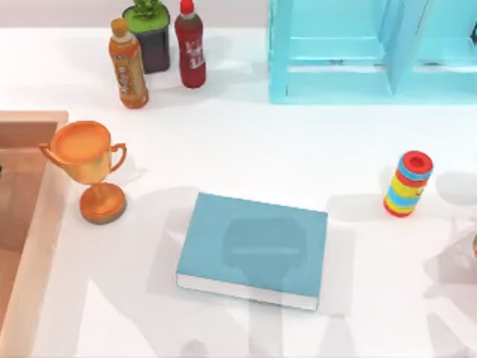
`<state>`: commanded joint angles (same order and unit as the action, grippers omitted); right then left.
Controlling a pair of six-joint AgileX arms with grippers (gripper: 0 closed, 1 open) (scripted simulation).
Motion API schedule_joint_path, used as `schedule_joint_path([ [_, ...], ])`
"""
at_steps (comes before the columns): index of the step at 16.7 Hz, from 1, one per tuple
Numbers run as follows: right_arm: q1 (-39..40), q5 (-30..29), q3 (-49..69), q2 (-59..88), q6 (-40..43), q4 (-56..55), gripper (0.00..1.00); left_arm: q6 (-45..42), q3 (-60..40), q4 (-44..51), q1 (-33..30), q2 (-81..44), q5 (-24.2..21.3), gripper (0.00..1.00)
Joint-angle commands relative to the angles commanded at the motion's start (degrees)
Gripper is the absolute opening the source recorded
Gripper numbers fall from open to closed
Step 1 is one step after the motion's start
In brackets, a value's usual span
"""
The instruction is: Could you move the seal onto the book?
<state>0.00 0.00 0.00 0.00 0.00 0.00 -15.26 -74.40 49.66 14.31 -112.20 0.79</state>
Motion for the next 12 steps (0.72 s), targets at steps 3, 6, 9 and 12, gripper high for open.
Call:
schedule_joint_path([
  [3, 0.0, 0.0, 0.0, 0.0, 0.0, 0.0, 1.0, 4.43, -6.73, 0.14, -3.43, 0.94, 2.17, 0.0],
  [6, 0.0, 0.0, 0.0, 0.0, 0.0, 0.0, 1.0, 9.65, -14.99, 1.48, -8.28, 2.49, 3.47, 0.0],
  [9, 0.0, 0.0, 0.0, 0.0, 0.0, 0.0, 1.0, 14.27, -19.75, 7.81, -13.5, 4.13, 3.44, 0.0],
  [12, 0.0, 0.0, 0.0, 0.0, 0.0, 0.0, 1.0, 18.31, -22.0, 18.8, -18.38, 5.88, 2.31, 0.0],
])
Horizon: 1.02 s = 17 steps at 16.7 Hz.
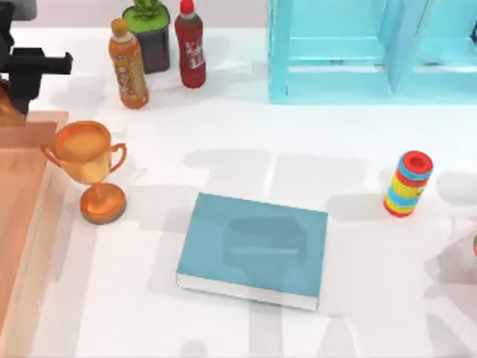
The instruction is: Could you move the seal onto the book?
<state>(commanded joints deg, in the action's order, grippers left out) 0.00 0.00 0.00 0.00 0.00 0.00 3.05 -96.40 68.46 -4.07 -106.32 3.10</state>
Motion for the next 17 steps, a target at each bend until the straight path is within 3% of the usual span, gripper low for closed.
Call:
schedule_joint_path([
  [6, 0.0, 0.0, 0.0, 0.0, 0.0, 0.0, 1.0, 5.36, 0.39, 12.9, -5.67, 2.11, -3.1, 0.0],
  [13, 0.0, 0.0, 0.0, 0.0, 0.0, 0.0, 1.0, 7.31, -1.15, 12.23, -7.09, 1.72, -4.67, 0.0],
  [17, 0.0, 0.0, 0.0, 0.0, 0.0, 0.0, 1.0, 17.94, -4.68, 8.79, -16.6, -0.5, -7.58, 0.0],
])
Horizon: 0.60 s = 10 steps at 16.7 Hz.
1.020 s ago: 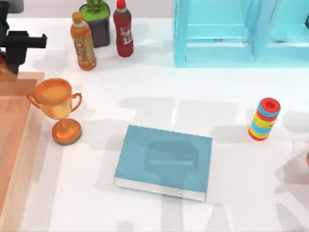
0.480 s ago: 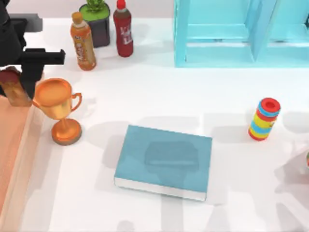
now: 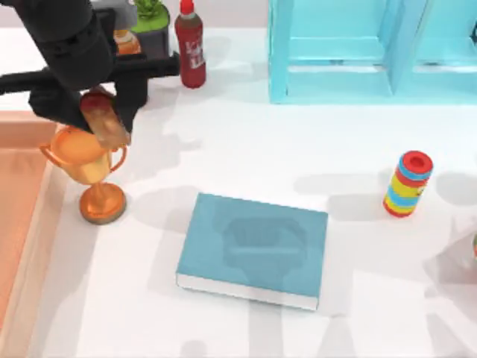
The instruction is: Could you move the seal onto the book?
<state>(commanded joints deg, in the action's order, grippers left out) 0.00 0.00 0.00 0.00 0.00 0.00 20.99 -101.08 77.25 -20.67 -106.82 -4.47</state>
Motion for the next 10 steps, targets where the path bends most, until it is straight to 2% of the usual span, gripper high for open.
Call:
schedule_joint_path([
  [5, 0.0, 0.0, 0.0, 0.0, 0.0, 0.0, 1.0, 17.85, -0.24, -4.99, -18.45, -10.4, 0.8, 0.0],
  [7, 0.0, 0.0, 0.0, 0.0, 0.0, 0.0, 1.0, 21.34, -0.02, -7.13, -22.65, -13.59, 2.81, 0.0],
  [10, 0.0, 0.0, 0.0, 0.0, 0.0, 0.0, 1.0, 22.81, 0.24, -8.48, -24.57, -15.05, 4.42, 0.0],
])
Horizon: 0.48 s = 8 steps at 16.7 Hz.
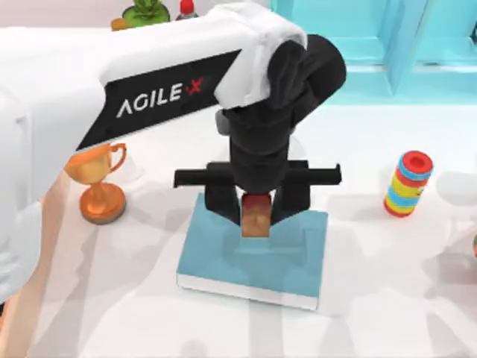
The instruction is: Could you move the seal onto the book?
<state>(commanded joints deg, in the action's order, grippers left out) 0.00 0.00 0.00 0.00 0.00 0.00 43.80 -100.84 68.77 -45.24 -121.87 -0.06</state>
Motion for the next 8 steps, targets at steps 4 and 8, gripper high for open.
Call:
schedule_joint_path([
  [4, 0.0, 0.0, 0.0, 0.0, 0.0, 0.0, 1.0, -0.12, -0.14, 0.25, 0.17, 0.13, -0.12, 0.0],
  [8, 0.0, 0.0, 0.0, 0.0, 0.0, 0.0, 1.0, 0.01, -0.93, 1.06, -0.01, 0.14, 0.0, 0.0],
])
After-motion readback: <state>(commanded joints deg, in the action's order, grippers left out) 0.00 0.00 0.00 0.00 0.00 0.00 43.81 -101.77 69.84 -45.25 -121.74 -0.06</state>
